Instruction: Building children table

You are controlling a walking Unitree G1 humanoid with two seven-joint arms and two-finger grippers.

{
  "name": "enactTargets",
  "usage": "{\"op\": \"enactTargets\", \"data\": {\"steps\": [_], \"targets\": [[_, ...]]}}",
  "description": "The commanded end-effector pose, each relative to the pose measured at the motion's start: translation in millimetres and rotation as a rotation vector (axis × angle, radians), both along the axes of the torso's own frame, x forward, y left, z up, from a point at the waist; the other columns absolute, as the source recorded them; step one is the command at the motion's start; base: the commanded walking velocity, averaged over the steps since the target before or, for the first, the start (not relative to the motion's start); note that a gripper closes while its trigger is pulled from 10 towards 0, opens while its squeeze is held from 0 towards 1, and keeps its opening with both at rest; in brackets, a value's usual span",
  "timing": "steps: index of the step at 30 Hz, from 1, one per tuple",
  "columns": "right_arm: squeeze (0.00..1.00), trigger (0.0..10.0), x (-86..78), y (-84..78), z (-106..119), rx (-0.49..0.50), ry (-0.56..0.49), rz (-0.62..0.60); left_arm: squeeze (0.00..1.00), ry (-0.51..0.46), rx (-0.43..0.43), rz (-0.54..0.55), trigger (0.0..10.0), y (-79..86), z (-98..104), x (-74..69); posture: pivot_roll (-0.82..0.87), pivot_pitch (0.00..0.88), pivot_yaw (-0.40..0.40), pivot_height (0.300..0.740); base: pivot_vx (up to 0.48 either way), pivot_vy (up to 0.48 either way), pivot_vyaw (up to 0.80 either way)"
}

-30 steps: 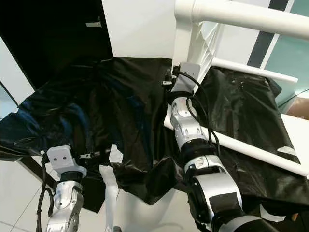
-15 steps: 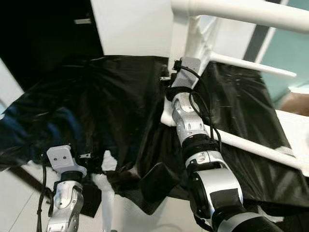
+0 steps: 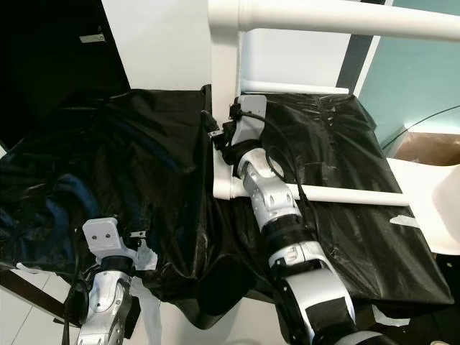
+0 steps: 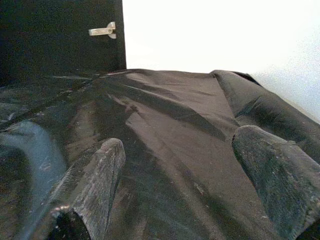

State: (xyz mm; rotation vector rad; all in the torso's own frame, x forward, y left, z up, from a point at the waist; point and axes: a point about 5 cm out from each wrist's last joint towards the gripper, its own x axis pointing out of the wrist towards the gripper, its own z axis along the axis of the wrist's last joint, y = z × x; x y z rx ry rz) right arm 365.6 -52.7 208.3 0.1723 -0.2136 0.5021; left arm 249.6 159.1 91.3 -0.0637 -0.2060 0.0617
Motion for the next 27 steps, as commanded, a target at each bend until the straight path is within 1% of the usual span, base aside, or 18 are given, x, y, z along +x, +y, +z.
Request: {"op": "enactTargets", "data": {"steps": [1,4,5,6,7,9,10,11,12,15,16,17,18,23,24,25,26,27], "targets": [[0.00,0.0,-9.9,9.7,-52.2,-0.009,0.216,0.026,0.00,0.017,0.009,-0.044,10.0,-4.0,-4.8,-1.3,0.10,0.000,0.044,0.740,0.000,0.000,0.00],[0.00,0.0,-14.7,13.8,-53.2,-0.020,0.204,0.045,0.00,0.020,0.004,-0.052,10.0,-5.7,-5.1,-0.5,0.09,0.000,0.048,0.740,0.000,0.000,0.00],[0.00,2.0,-15.6,14.7,-52.0,-0.043,0.184,0.035,0.00,0.026,-0.014,-0.058,10.0,-6.5,-5.4,0.0,0.09,0.000,0.049,0.740,0.000,0.000,0.00],[0.00,2.0,-16.3,15.1,-51.1,-0.058,0.170,0.026,0.00,0.030,-0.028,-0.061,10.0,-7.0,-5.8,0.2,0.09,0.000,0.050,0.740,0.000,0.000,0.00],[0.00,10.0,-16.2,14.0,-51.4,-0.077,0.159,0.004,0.00,0.036,-0.044,-0.074,10.0,-8.2,-6.2,0.1,0.09,0.000,0.052,0.740,0.000,0.000,0.00],[0.00,10.0,-15.5,11.1,-52.9,-0.083,0.159,-0.028,0.00,0.039,-0.051,-0.086,10.0,-9.2,-6.4,-0.1,0.09,0.000,0.052,0.740,0.000,0.000,0.00],[0.32,10.0,-15.6,6.9,-55.2,-0.097,0.149,-0.069,0.00,0.041,-0.048,-0.099,10.0,-10.4,-6.6,-0.7,0.10,0.000,0.054,0.740,0.000,0.000,0.00],[0.32,10.0,-15.6,6.9,-55.2,-0.097,0.149,-0.069,0.00,0.041,-0.048,-0.099,10.0,-10.4,-6.6,-0.7,0.10,0.000,0.054,0.740,0.000,0.000,0.00],[1.00,10.0,-16.5,3.1,-57.1,-0.101,0.142,-0.101,0.00,0.044,-0.045,-0.109,10.0,-11.4,-6.9,-1.4,0.10,0.000,0.056,0.740,0.000,0.000,0.00],[1.00,10.0,-18.9,-5.3,-58.8,-0.114,0.104,-0.171,0.00,0.044,-0.034,-0.120,10.0,-12.5,-7.3,-3.1,0.10,0.000,0.061,0.740,0.000,0.000,0.00],[0.84,10.0,-20.4,-13.2,-57.6,-0.103,0.071,-0.234,0.00,0.045,-0.025,-0.120,10.0,-12.4,-7.5,-3.9,0.10,0.000,0.063,0.740,0.000,0.000,0.00],[0.84,10.0,-20.4,-13.2,-57.6,-0.103,0.071,-0.234,0.00,0.045,-0.025,-0.120,10.0,-12.4,-7.5,-3.9,0.10,0.000,0.063,0.740,0.000,0.000,0.00],[0.00,10.0,-21.1,-16.8,-56.5,-0.087,0.058,-0.262,0.00,0.045,-0.022,-0.119,10.0,-12.2,-7.5,-3.6,0.09,0.000,0.067,0.740,0.000,0.000,0.00],[0.00,10.0,-24.9,-24.3,-55.1,-0.067,0.029,-0.312,0.00,0.042,-0.016,-0.119,10.0,-11.6,-6.4,-1.5,0.09,0.000,0.071,0.740,0.000,0.000,0.00],[0.00,10.0,-27.4,-25.5,-53.3,-0.076,0.000,-0.319,0.00,0.036,-0.016,-0.123,10.0,-11.9,-5.0,-0.7,0.09,0.000,0.071,0.740,0.000,0.000,0.00],[0.00,10.0,-27.4,-25.5,-53.3,-0.076,0.000,-0.319,0.00,0.036,-0.016,-0.123,10.0,-11.9,-5.0,-0.7,0.09,0.000,0.071,0.740,0.000,0.000,0.00],[0.00,10.0,-31.1,-27.3,-49.7,-0.083,-0.044,-0.332,0.00,0.025,-0.018,-0.129,10.0,-12.3,-3.2,-0.2,0.09,0.000,0.074,0.740,0.000,0.000,0.00],[0.00,10.0,-31.1,-27.3,-49.7,-0.083,-0.044,-0.332,0.00,0.025,-0.018,-0.129,10.0,-12.3,-3.2,-0.2,0.09,0.000,0.074,0.740,0.000,0.000,0.00]]}}
